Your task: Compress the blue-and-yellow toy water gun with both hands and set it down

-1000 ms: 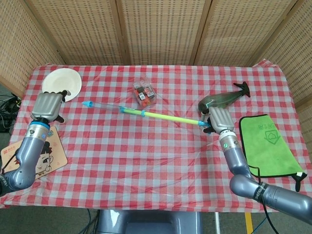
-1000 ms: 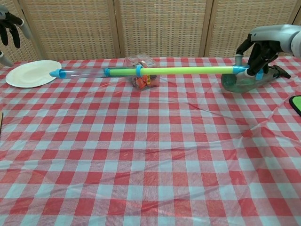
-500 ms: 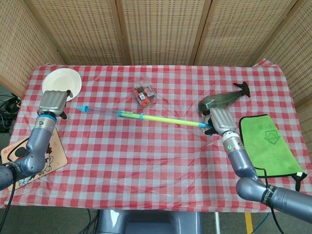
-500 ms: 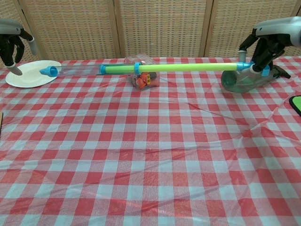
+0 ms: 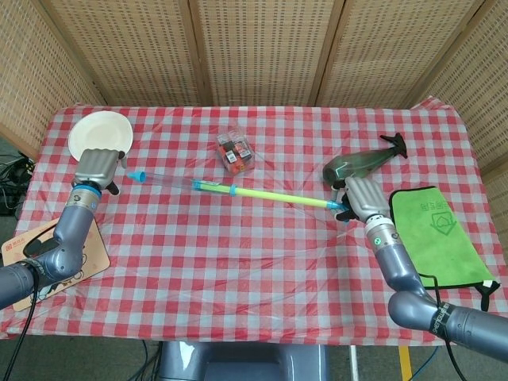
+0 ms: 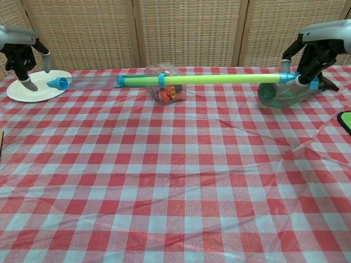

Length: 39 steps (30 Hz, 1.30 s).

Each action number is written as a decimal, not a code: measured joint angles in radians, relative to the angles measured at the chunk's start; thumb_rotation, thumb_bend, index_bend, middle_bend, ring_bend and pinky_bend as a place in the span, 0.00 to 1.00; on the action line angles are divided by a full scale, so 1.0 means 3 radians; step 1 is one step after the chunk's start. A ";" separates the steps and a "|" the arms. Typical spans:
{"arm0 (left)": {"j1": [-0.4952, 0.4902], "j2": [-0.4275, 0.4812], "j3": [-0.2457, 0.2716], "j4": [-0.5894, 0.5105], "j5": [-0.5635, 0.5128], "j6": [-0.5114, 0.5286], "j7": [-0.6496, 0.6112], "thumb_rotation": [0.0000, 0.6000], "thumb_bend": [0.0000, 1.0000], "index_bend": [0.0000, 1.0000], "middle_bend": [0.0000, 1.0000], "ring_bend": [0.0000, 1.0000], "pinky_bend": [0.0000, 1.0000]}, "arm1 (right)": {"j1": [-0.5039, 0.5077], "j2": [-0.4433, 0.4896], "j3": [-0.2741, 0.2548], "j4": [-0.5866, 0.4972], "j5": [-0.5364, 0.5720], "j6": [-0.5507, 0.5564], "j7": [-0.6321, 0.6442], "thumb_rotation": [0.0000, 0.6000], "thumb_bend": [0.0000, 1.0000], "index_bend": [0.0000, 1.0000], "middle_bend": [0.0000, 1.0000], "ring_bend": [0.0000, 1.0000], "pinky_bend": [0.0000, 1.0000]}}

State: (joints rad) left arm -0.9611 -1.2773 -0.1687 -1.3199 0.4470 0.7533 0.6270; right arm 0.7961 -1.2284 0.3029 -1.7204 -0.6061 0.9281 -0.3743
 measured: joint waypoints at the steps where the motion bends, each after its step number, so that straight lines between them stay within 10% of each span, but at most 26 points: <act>1: -0.0009 -0.0013 0.0003 0.0013 0.0011 0.0001 -0.0007 1.00 0.15 0.40 0.77 0.68 0.58 | 0.0004 0.0006 -0.0007 -0.0008 0.0001 -0.0002 0.0009 1.00 0.59 0.85 1.00 1.00 0.65; 39: -0.0187 -0.0253 0.0123 0.0077 0.0356 -0.0101 -0.0312 1.00 0.34 0.65 0.76 0.68 0.58 | 0.0115 0.0062 -0.0177 -0.0109 -0.0043 -0.0013 0.0156 1.00 0.58 0.86 1.00 1.00 0.65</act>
State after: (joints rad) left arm -1.0172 -1.3533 -0.1317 -1.2969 0.5539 0.7230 0.5333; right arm 0.8305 -1.2099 0.2499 -1.7532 -0.6190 0.9243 -0.3277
